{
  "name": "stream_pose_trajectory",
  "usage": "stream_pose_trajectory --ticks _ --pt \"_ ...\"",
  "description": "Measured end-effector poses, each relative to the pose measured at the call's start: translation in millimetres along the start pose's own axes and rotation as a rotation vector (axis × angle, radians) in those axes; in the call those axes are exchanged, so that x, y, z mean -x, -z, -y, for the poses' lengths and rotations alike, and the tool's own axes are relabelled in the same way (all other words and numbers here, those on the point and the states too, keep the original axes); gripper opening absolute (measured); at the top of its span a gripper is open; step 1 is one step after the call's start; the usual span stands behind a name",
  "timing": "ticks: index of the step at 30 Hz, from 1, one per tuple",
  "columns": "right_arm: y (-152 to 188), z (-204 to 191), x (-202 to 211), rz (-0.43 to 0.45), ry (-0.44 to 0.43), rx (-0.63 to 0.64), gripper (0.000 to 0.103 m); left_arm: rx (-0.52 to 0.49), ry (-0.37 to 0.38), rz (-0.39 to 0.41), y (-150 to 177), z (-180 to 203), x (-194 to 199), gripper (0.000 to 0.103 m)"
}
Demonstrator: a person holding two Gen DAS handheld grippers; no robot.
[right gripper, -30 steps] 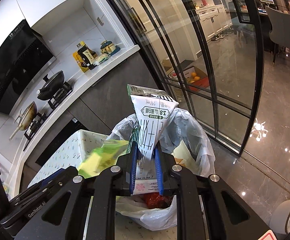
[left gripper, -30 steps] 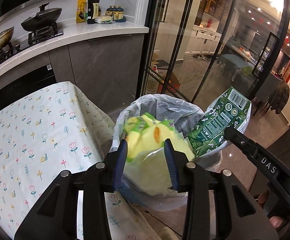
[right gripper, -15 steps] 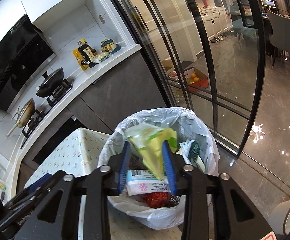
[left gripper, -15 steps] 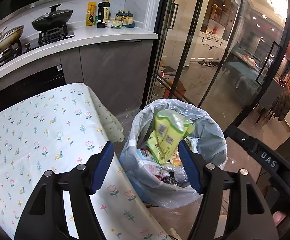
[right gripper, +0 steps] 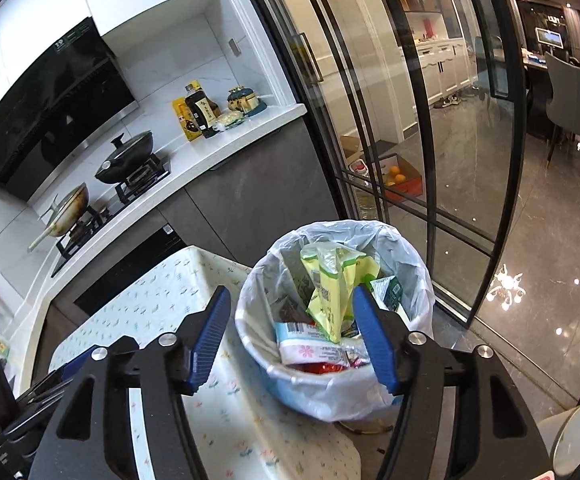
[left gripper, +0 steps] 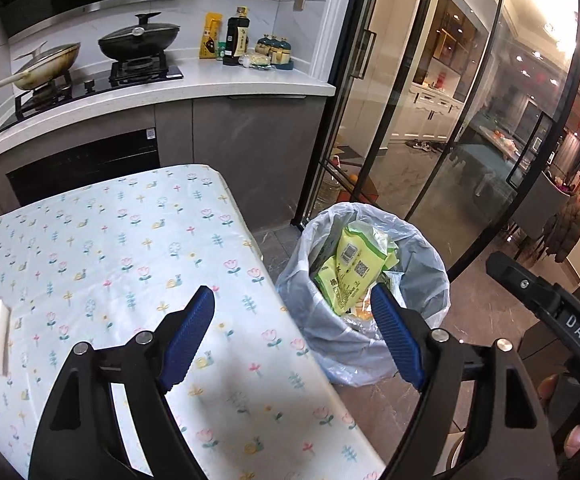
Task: Collect trash
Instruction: 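Move both tools back to the table toward the white sponge and tissue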
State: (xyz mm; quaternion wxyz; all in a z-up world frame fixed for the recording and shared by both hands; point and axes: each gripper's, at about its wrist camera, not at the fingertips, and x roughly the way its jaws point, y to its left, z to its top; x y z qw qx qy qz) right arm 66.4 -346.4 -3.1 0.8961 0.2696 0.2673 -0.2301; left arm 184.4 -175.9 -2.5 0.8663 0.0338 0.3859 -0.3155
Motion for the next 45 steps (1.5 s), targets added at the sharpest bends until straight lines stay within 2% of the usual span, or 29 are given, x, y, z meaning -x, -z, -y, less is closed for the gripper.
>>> stream_pose_trajectory --ticks 7,16,20,22,32,45 --pt "23 -27 41 -0.006 -0.006 0.055 0.067 0.018 -0.005 0.017 16 -20 35 0.076" --pt "58 -64 71 -0.024 -0.028 0.125 0.067 0.052 -0.014 0.049 41 -47 82 0.076" --pt "78 -88 80 -0.043 -0.07 0.157 0.067 0.075 -0.044 0.06 56 -65 101 0.085" --pt "89 -102 80 -0.064 -0.092 0.17 0.067 0.088 -0.067 0.068 65 -79 112 0.085" --pt "153 -183 67 -0.193 -0.218 0.273 0.067 0.213 -0.206 0.061 108 -170 148 0.087" --pt "226 -315 18 -0.315 -0.344 0.397 0.067 0.307 -0.391 0.005 153 -307 173 0.087"
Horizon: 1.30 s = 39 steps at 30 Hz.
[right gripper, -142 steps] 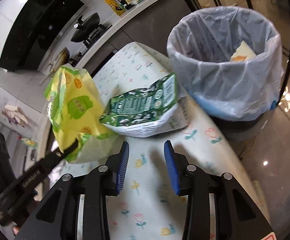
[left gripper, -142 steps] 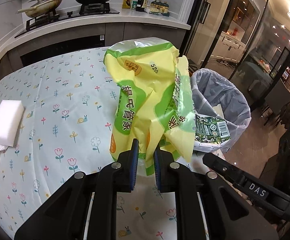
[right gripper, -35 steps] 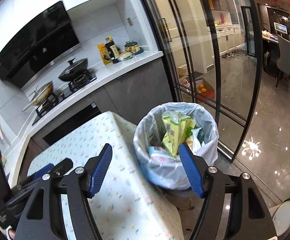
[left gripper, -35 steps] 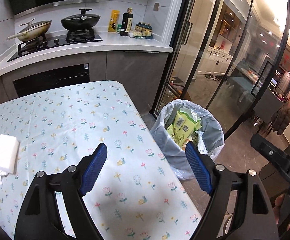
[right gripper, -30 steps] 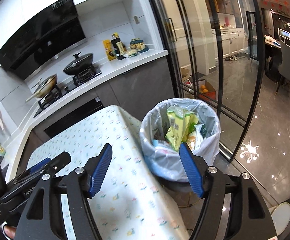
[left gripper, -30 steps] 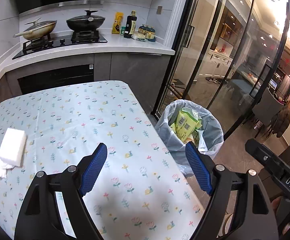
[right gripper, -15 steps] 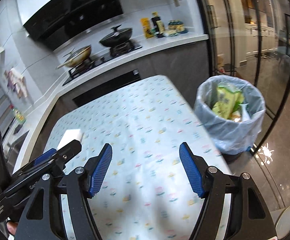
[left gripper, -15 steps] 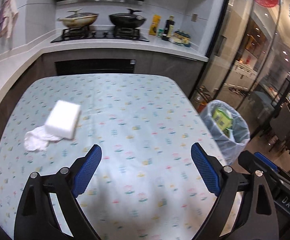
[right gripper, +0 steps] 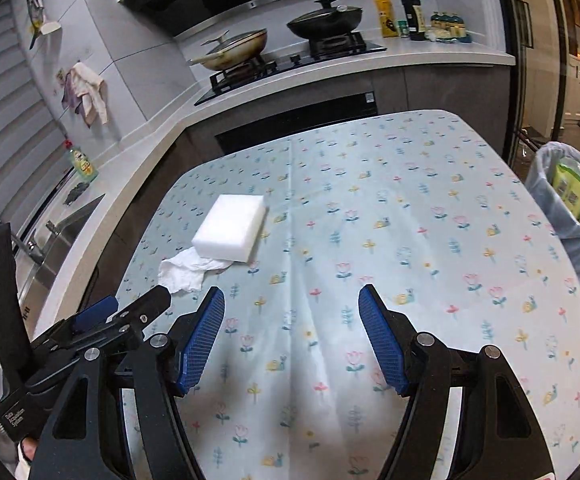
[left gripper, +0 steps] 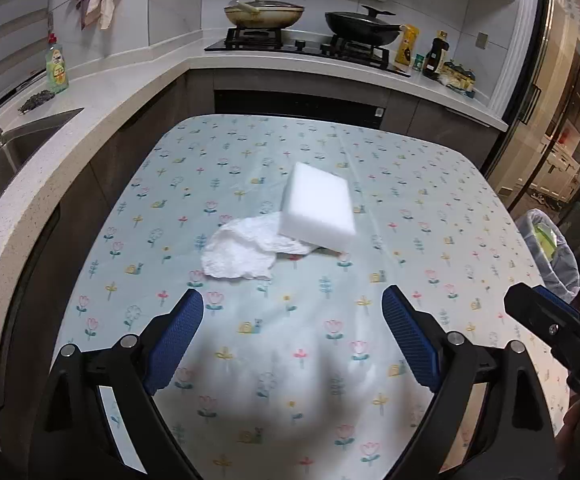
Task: Collect trash
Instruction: 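Move both tools back to the table toward the white sponge and tissue, then grasp the white sponge with the right tool while the left tool grasps the white tissue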
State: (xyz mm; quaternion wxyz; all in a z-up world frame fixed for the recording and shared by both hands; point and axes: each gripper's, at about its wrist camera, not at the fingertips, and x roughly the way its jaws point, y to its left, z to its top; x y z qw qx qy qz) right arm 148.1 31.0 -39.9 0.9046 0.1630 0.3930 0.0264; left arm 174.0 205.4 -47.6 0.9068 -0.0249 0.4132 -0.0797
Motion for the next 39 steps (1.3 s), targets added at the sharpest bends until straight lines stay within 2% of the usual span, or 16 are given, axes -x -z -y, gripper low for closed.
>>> stream_pose_trajectory --ticks 6,12,19,26,29,32,39 --pt "-12 -35 -63 -0.075 -0.046 -0.052 0.067 0.019 -0.031 -0.025 -10 -43 -27 0.087" --pt "-26 -61 -108 -0.095 -0.01 -0.042 0.067 0.042 -0.02 -0.04 -16 -73 -44 0.087" --pt "-37 -77 -144 -0.101 0.034 -0.036 0.069 0.074 0.014 -0.051 -19 -89 -58 0.087" --pt "-39 -80 -168 -0.114 0.086 -0.013 0.073 0.067 0.024 -0.062 -21 -90 -69 0.087" --pt "-38 -74 -174 -0.126 0.082 -0.025 0.073 0.063 0.027 -0.066 -22 -89 -73 0.087" --pt "-38 -72 -177 -0.14 0.055 -0.008 0.066 0.06 0.039 -0.073 -23 -85 -79 0.087" --pt "-40 -53 -151 -0.092 0.047 0.0 0.065 0.026 0.069 -0.078 -27 -68 -93 0.086"
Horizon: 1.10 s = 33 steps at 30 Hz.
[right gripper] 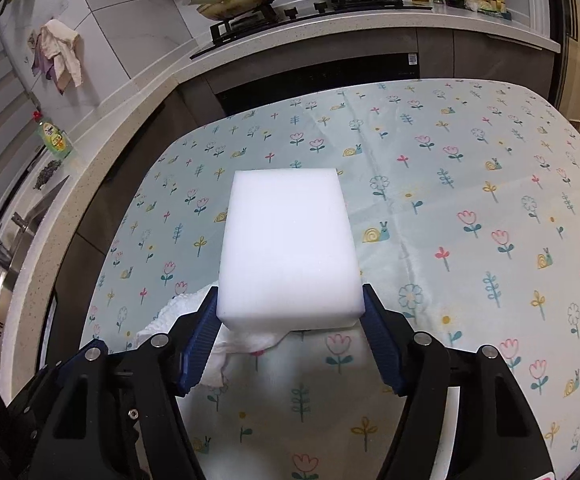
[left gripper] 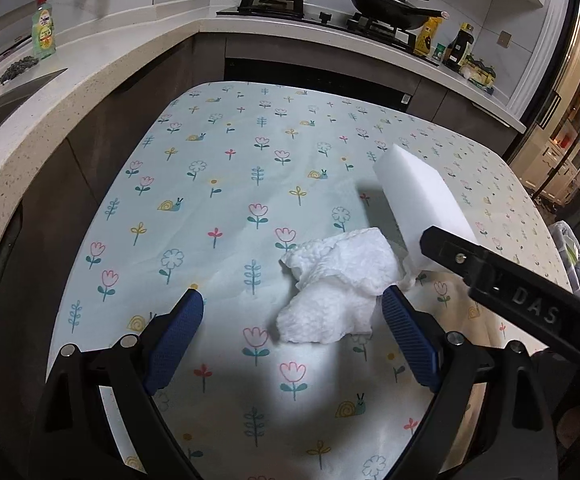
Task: Collect trash
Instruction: 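Grasp the white sponge with the right tool while the left tool grasps the white tissue, then carry the tissue with the left tool while the right tool carries the sponge to the bin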
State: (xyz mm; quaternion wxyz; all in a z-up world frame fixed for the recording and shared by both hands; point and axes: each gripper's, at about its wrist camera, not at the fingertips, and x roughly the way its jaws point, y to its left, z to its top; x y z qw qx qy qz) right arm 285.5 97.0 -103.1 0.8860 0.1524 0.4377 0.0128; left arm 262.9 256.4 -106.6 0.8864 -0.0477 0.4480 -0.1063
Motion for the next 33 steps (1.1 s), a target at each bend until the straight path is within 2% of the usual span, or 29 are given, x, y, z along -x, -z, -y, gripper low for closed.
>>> stream_pose_trajectory --ticks 5,7,9,10,12,14,25,33 --pt "3 34 27 0.029 0.019 -0.049 0.065 -0.038 0.013 -0.005 -1 18 -12 0.082" --pt "5 46 36 0.038 0.026 -0.067 0.065 -0.052 0.019 -0.022 -1 25 -20 0.068" --pt "7 56 45 0.047 0.037 -0.076 0.065 -0.057 0.021 -0.044 1 30 -27 0.046" --pt "9 59 49 0.052 0.043 -0.077 0.065 -0.062 0.017 -0.052 2 34 -29 0.042" --pt "13 68 56 0.059 0.053 -0.081 0.065 -0.073 0.018 -0.059 4 41 -30 0.019" --pt "16 75 63 0.066 0.057 -0.093 0.065 -0.083 0.025 -0.059 7 48 -27 0.011" --pt "29 128 116 0.126 0.086 -0.155 0.065 -0.131 0.091 -0.002 13 113 17 0.008" --pt "37 190 160 0.191 0.124 -0.225 0.065 -0.202 0.165 0.011 16 194 38 0.008"
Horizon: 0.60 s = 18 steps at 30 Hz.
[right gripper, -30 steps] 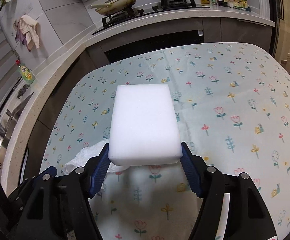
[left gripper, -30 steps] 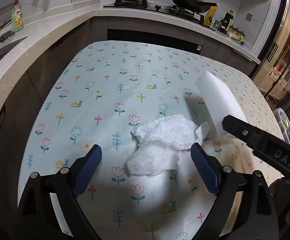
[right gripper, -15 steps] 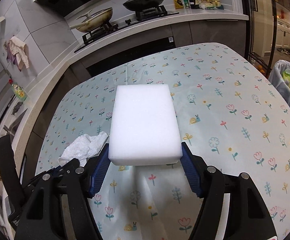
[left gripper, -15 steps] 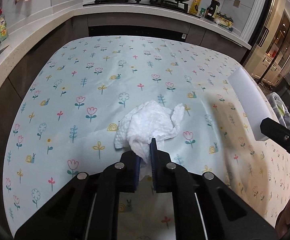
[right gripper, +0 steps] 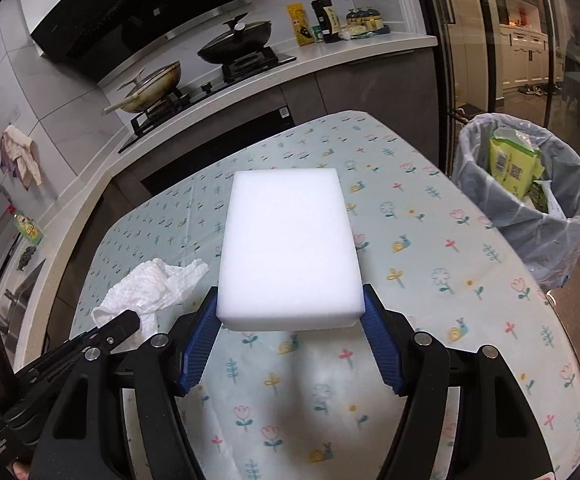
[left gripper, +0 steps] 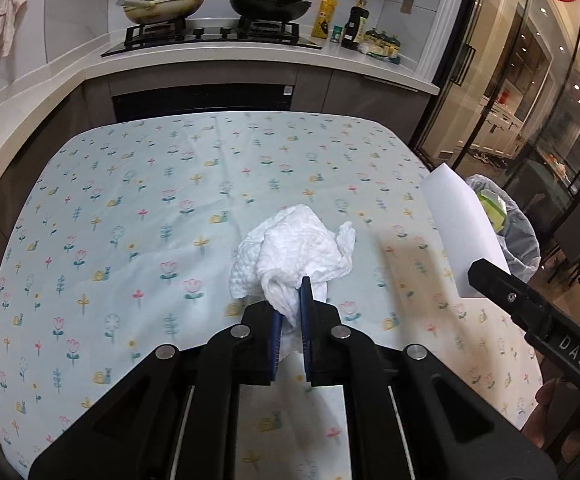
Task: Collect trash
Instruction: 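Carry the tissue with the left tool while the right tool carries the sponge to the bin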
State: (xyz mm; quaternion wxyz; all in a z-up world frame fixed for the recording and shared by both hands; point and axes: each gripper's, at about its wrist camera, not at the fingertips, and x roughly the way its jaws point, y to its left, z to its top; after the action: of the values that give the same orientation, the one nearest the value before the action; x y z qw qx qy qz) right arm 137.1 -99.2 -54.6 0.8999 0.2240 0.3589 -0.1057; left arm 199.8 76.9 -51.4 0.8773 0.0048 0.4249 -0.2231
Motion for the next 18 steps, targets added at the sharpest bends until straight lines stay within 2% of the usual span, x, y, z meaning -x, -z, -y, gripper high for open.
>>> stream_pose_trajectory --ticks 18 --pt "-20 191 60 0.103 0.144 -0.218 0.066 -0.222 0.171 -0.036 -20 203 -37 0.008"
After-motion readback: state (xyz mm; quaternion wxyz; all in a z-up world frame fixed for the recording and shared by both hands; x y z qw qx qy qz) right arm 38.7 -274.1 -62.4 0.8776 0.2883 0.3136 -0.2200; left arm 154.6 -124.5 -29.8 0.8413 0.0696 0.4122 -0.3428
